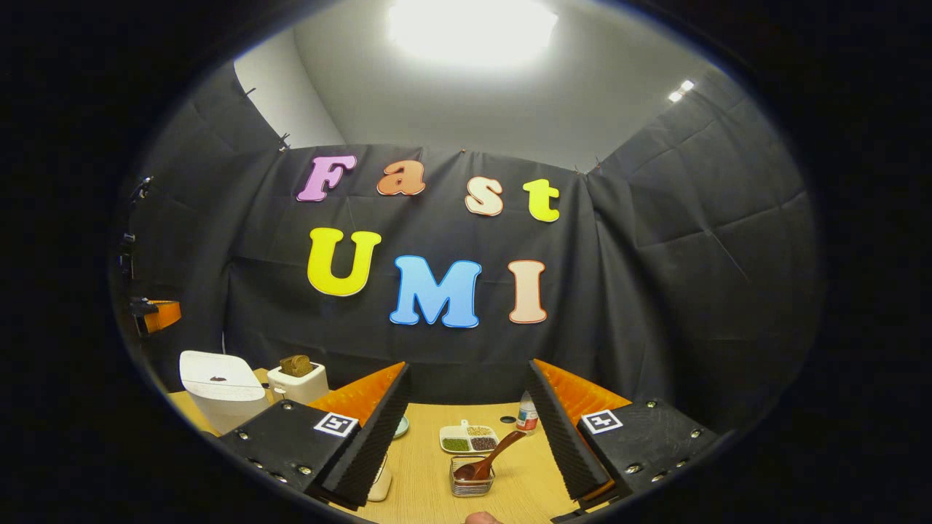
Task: Close the left gripper, press the button to open the rice cooker; take a wooden spoon from the chopstick holder with the right hand, scoop a spoonful of rice and pour it into the rice cooker, then put the wooden spoon back into the chopstick holder.
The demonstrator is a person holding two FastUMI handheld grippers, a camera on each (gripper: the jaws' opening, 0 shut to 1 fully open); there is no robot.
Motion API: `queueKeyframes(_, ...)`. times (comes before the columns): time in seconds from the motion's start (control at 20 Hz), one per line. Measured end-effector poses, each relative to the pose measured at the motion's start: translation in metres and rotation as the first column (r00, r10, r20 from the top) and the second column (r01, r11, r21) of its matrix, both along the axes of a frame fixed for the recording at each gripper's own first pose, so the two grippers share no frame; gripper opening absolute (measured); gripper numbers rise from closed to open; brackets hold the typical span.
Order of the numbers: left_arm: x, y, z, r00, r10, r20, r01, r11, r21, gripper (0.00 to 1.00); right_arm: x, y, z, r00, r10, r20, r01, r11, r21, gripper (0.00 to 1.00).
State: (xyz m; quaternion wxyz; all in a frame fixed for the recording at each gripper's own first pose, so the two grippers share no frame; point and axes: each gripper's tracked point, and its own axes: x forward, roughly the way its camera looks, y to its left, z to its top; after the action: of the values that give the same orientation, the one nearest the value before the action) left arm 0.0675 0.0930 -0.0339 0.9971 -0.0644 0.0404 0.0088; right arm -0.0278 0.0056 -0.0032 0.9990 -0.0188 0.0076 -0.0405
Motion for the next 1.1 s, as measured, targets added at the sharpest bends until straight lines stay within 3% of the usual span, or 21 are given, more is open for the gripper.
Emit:
queueKeyframes(0.6,0.062,0.011,-0.120,0.971,-0.060,-0.232,0.051,0.998,-0.043,0.09,-0.011,-0.009,-0.009,0.996,-0.081,-0.045,0.079,0.996,-0.047,0.96)
queueKeyframes(1.1,0.073,0.010,-0.181,0.933,-0.071,-0.352,0.064,0.997,-0.033,0.09,-0.018,-0.014,-0.012,0.992,-0.110,-0.062,0.105,0.991,-0.078,0.96)
